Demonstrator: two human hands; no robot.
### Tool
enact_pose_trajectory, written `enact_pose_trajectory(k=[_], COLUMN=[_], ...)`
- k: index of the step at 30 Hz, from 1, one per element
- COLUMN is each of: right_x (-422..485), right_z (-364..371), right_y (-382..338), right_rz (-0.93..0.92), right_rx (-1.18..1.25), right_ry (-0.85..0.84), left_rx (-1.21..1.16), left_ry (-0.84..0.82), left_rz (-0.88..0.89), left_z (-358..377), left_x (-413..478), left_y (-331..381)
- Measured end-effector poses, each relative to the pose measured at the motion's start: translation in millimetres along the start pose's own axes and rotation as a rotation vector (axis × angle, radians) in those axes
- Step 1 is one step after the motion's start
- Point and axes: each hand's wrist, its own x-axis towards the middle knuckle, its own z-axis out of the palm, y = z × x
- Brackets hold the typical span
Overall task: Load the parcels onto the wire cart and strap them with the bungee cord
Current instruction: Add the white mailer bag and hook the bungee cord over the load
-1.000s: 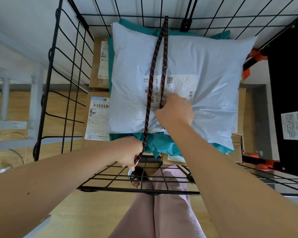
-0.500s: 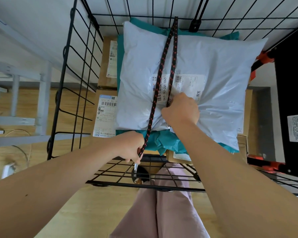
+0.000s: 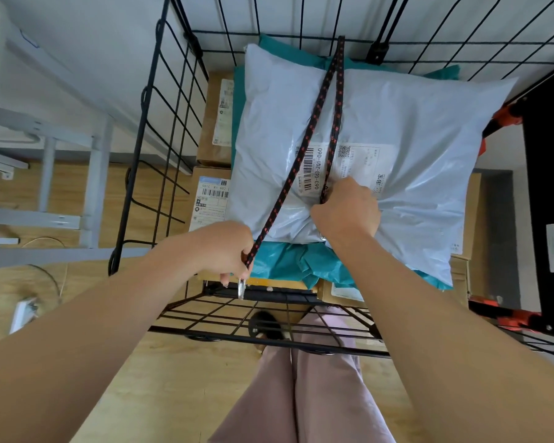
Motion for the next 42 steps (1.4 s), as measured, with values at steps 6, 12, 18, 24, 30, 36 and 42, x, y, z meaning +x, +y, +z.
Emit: enact_pose_trajectory(k=[6,12,18,24,30,36,42], right_x=[0,0,-1,-2,-1,6,0], right_z=[2,2,1,0,-1,-11,-32], right_y=[0,1,1,1,4,10,14], right_rz=[0.000,-0.019,-0.026,-0.032,-0.028,-0.020,-0.007], right_rx=[-0.006,-0.010,-0.017,-0.013,-0.007,0.014,0.066], right_ry=[0.007,0.008,-0.003,-0.002,-0.019,-0.101,-0.239], left_rx=[0.077,0.063,0.013,-0.031,-0.088,-0.148,-0.116], left_ry=[-0.108,-0.143,-0.190,-0.183,-0.170,-0.094,-0.065], left_rz=[-0.008,-0.021,-0.031,-0.036,-0.051,-0.069,-0.104], left_z=[6,17,7,-2,3,11,8], left_x=[-5,-4,-7,-11,-14,-21,-33], left_y=[6,7,6,4,10,12,17])
